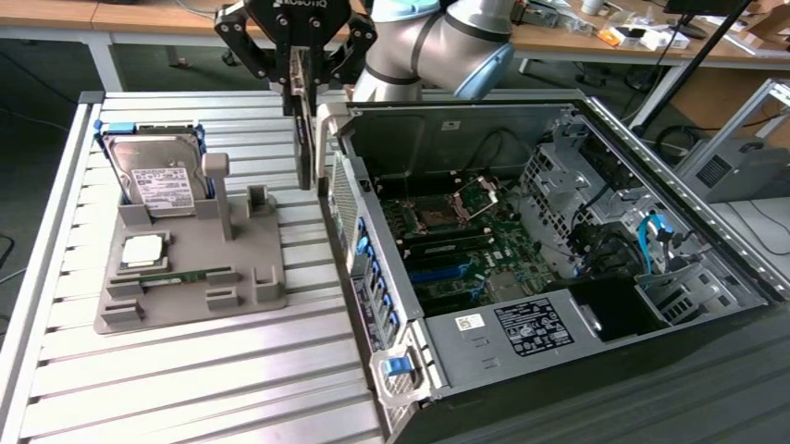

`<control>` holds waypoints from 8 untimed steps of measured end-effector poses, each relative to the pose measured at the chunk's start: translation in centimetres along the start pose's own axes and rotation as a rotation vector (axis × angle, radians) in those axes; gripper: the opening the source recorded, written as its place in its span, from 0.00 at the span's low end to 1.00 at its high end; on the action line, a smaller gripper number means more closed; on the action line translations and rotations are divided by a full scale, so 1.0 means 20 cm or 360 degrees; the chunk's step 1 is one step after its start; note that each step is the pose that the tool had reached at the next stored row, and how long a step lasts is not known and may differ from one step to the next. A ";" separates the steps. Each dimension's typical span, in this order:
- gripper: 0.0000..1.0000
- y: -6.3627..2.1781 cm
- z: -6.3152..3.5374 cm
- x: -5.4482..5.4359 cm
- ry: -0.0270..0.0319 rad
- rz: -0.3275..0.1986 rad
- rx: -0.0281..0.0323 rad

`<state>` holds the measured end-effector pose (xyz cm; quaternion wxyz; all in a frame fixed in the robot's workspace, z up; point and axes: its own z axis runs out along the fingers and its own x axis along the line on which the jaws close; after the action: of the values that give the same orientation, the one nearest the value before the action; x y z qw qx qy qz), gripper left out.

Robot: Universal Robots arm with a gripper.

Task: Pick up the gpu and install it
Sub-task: 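Pick up the gpu and move the gpu toward the slot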

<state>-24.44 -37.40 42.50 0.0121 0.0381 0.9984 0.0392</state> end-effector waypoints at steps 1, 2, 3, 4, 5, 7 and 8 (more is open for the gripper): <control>0.27 -0.002 0.000 0.00 -0.00002 0.0000 -0.00001; 0.27 -0.003 0.000 -0.01 -0.00001 0.0000 -0.00001; 0.27 -0.004 0.000 -0.01 -0.00001 0.0000 -0.00001; 0.27 -0.004 0.000 -0.01 0.00000 0.0000 0.00000; 0.27 -0.005 0.000 -0.01 0.00000 0.0000 0.00000; 0.27 -0.006 0.000 -0.02 -0.00001 0.0000 0.00000; 0.27 -0.006 0.000 -0.02 0.00000 0.0000 0.00001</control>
<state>-24.06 -37.56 42.50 0.0121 0.0381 0.9984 0.0392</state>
